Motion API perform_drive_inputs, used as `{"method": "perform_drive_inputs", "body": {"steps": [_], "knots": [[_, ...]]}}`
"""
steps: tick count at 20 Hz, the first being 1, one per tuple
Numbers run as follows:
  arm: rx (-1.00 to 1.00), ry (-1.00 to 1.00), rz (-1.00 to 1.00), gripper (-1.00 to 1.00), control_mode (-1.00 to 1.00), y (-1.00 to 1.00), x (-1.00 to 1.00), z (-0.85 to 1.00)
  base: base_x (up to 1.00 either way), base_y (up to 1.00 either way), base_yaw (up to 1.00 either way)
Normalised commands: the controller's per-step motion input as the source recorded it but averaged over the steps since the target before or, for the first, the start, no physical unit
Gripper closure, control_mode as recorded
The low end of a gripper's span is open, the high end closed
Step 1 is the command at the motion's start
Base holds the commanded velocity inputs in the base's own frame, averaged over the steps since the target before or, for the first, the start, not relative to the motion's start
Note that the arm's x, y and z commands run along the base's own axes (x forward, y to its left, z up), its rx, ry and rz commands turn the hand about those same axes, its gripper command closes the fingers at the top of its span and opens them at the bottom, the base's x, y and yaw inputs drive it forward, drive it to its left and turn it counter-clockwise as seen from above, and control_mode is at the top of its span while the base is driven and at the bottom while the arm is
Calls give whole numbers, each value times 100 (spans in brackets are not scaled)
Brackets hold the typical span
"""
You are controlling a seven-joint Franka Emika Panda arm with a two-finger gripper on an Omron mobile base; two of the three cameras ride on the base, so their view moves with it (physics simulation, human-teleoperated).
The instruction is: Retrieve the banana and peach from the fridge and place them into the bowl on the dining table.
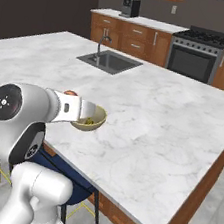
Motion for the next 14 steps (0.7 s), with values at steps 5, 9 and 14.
{"method": "perform_drive_inputs", "body": {"steps": [5,9,14], "knots": [[0,0,0,100,100,0,0,0,10,0,0],[0,7,0,100,-100,14,35,-4,4,0,0],[0,19,0,100,-100,51,73,-24,0,0,0]]}}
